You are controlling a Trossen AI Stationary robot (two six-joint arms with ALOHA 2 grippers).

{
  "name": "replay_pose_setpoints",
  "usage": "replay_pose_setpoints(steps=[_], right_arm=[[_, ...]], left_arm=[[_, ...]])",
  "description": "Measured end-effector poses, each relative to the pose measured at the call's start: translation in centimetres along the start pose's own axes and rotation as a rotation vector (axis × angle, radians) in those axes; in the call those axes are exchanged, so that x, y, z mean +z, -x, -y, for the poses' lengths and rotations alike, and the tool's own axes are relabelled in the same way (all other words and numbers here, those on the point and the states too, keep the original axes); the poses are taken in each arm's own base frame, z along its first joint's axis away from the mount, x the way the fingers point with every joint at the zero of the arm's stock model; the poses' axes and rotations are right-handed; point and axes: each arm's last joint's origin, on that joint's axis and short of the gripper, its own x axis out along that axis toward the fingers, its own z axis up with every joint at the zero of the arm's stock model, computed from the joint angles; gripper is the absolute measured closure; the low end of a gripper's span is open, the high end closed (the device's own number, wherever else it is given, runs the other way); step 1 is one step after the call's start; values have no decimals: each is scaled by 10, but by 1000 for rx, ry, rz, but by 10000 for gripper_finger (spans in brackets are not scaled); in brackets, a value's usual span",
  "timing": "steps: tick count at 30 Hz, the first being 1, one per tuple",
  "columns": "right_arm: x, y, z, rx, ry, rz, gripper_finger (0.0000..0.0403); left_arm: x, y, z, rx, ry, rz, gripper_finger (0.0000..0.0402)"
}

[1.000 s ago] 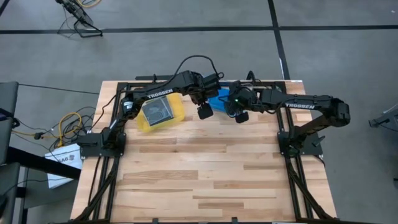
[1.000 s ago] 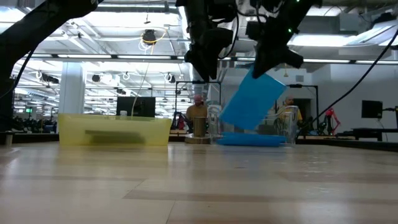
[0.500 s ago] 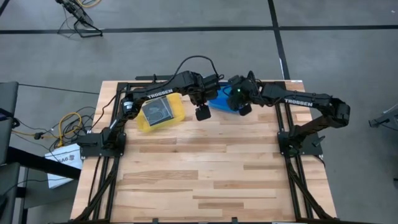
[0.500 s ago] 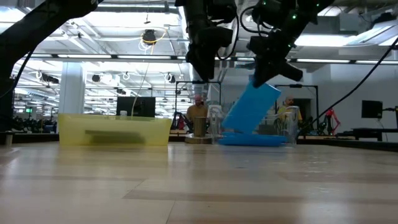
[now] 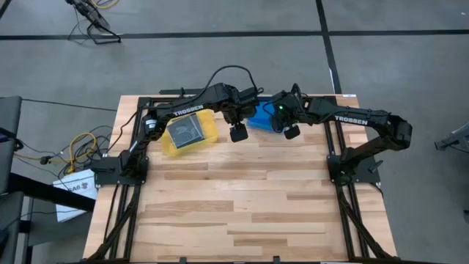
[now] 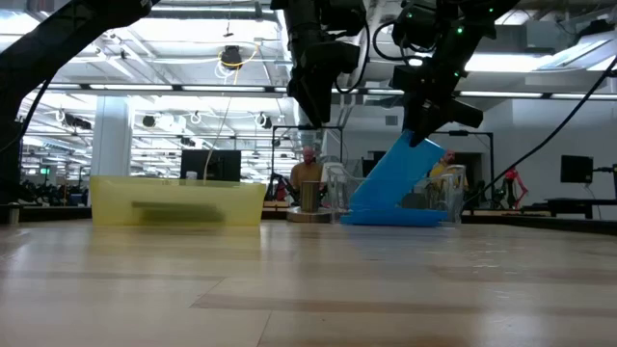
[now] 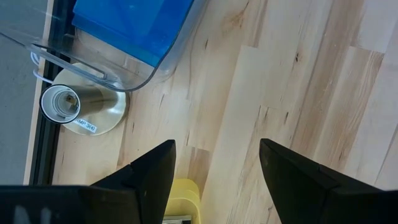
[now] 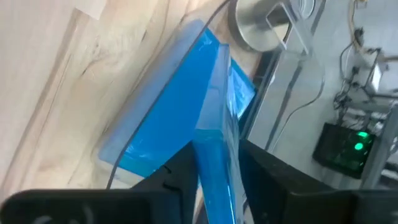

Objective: Pick & place jewel cases by type
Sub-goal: Adjust the blue CD case in the transparent bin

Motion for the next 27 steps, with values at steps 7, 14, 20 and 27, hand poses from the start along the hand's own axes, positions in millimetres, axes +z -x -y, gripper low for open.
replay_pose_setpoints(steps=[7, 14, 20, 27], right_arm=[[-2, 0, -2, 20, -104, -16, 222], [-4, 0, -3, 14, -184, -55, 134], [-6, 1, -6, 26, -281, -101, 112], [-11, 8, -10, 92, -518, -180, 111]], left_arm=[[0, 0, 0, 0, 1, 1, 175], [0, 0, 0, 1, 1, 1, 175], [0, 0, 0, 1, 1, 2, 175], [0, 0, 0, 1, 2, 2, 175]])
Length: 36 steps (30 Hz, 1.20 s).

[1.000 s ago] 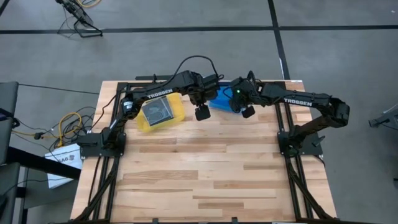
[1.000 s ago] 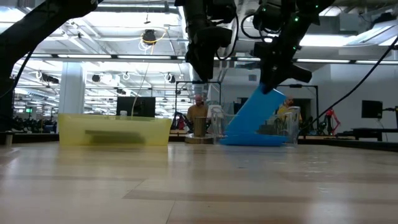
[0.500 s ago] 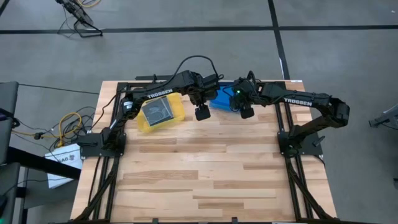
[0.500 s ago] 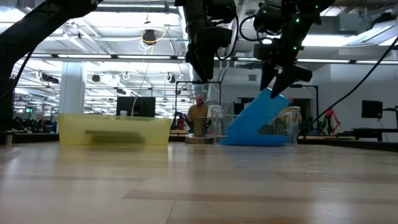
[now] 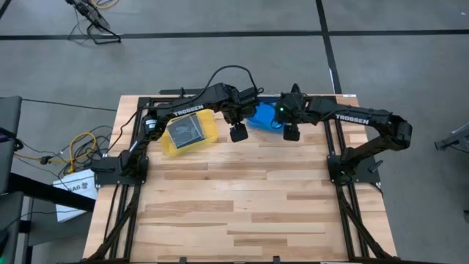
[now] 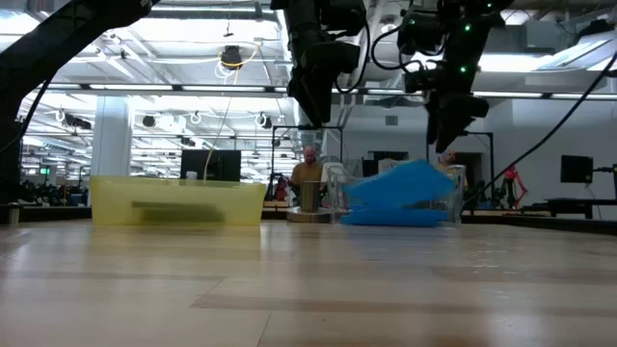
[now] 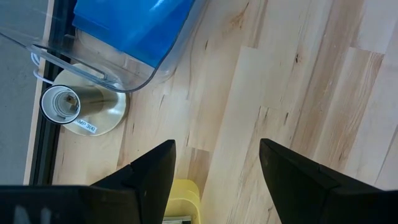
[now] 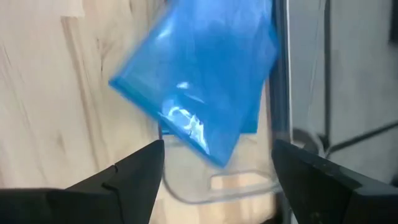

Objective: Pick & place jewel cases by type
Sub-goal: Adjust the blue CD case in the transparent bin

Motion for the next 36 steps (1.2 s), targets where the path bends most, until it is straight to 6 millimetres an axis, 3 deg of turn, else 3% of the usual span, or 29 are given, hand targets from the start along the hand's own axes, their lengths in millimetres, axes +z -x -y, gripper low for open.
replay_pose_setpoints(steps=[8, 16, 22, 27, 32, 36], right_arm=[[0, 10, 3, 30, -262, -25, 111], [17, 39, 10, 285, -608, 117, 113], [32, 61, 4, 366, -664, 189, 135], [35, 65, -9, 393, -646, 167, 217], [36, 67, -14, 403, -642, 166, 369], [39, 64, -15, 440, -639, 157, 388]], left_arm=[[0, 0, 0, 0, 2, 0, 175], [0, 0, 0, 0, 7, 1, 175], [0, 0, 0, 1, 7, 1, 175], [0, 0, 0, 1, 7, 1, 175], [0, 0, 0, 1, 7, 1, 175], [0, 0, 0, 1, 7, 1, 175]])
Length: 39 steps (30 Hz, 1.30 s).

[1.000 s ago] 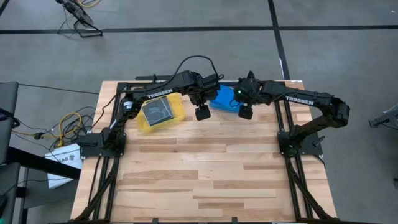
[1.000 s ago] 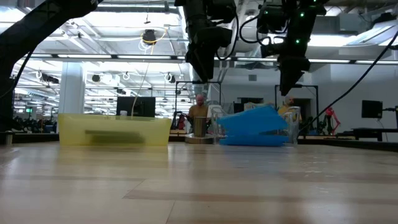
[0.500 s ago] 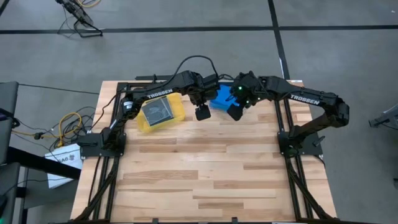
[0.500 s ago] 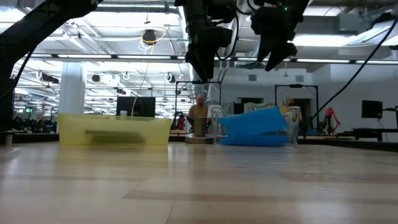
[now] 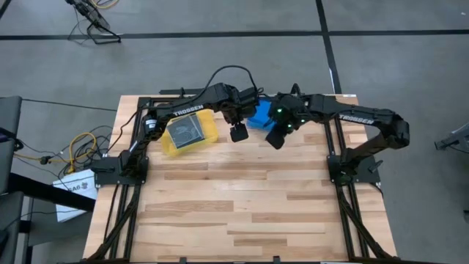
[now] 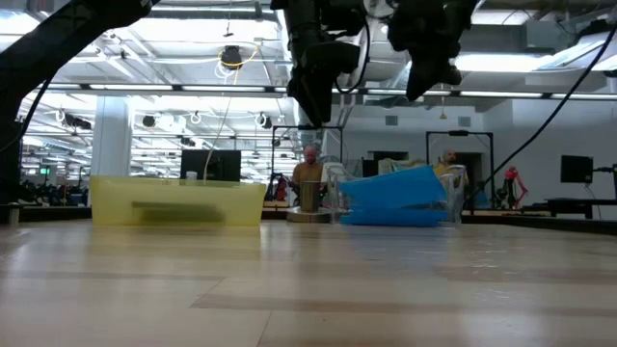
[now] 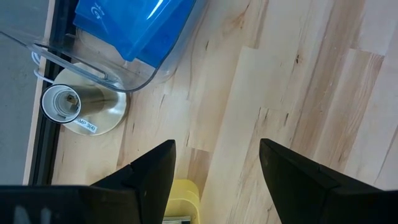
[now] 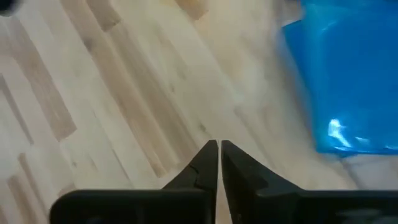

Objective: Pick & place jewel cases by type
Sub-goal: Adjust the blue CD case in the transparent bin

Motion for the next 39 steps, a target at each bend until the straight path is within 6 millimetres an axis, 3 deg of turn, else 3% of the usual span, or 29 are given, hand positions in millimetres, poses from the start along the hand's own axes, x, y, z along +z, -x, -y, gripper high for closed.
replay_pose_setpoints(steps=[9, 15, 24, 28, 33, 39], right_arm=[[-6, -43, 16, 8, 0, -137, 402], [-4, -61, 30, -12, -6, -126, 402], [1, -67, 56, -66, -34, -132, 403], [1, -81, 67, -80, -42, -189, 403], [2, -95, 74, -146, -30, -226, 403], [4, -95, 73, -282, 9, -191, 403]], left_arm=[[-5, 0, -12, -13, 37, -41, 175], [-10, 5, -14, -22, 3, -68, 175], [-11, 17, -17, -37, 7, -29, 175], [-12, 19, -17, -37, 9, -26, 175], [-12, 19, -17, -36, 9, -27, 175], [-12, 19, -17, -36, 12, -27, 175]])
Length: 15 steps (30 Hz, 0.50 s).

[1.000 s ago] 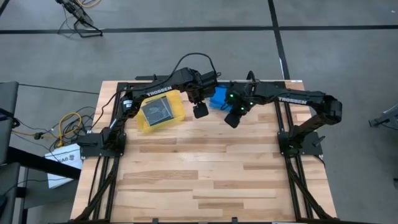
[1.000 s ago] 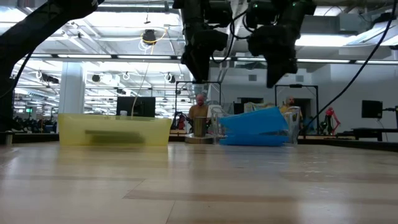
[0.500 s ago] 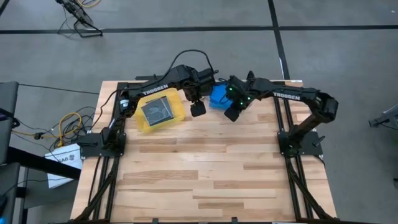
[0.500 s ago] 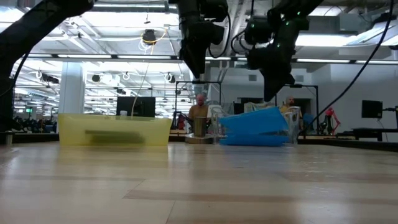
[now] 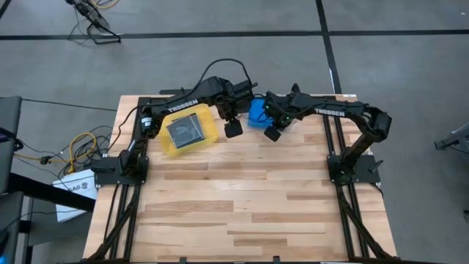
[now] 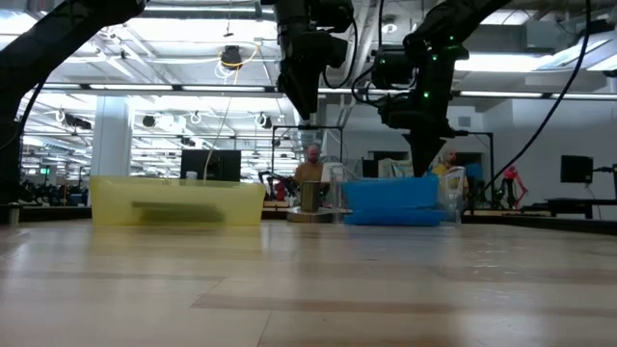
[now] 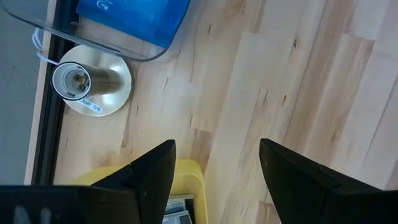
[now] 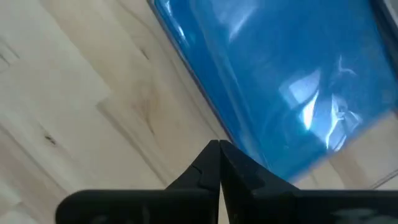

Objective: Pick & place jewel cases by type
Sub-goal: Adjust the blue CD case in the transparent bin, then return to Home Position

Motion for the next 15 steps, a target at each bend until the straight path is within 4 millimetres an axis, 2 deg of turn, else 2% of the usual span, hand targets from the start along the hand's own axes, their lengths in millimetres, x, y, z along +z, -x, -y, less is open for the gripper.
replay_pose_setpoints(steps=[10, 15], right_arm=[[1, 1, 1, -32, 0, 16, 403], [-3, 6, -8, 42, 9, 5, 403]], left_arm=[[0, 0, 0, 0, -1, 1, 175], [0, 0, 0, -1, -9, 0, 175]])
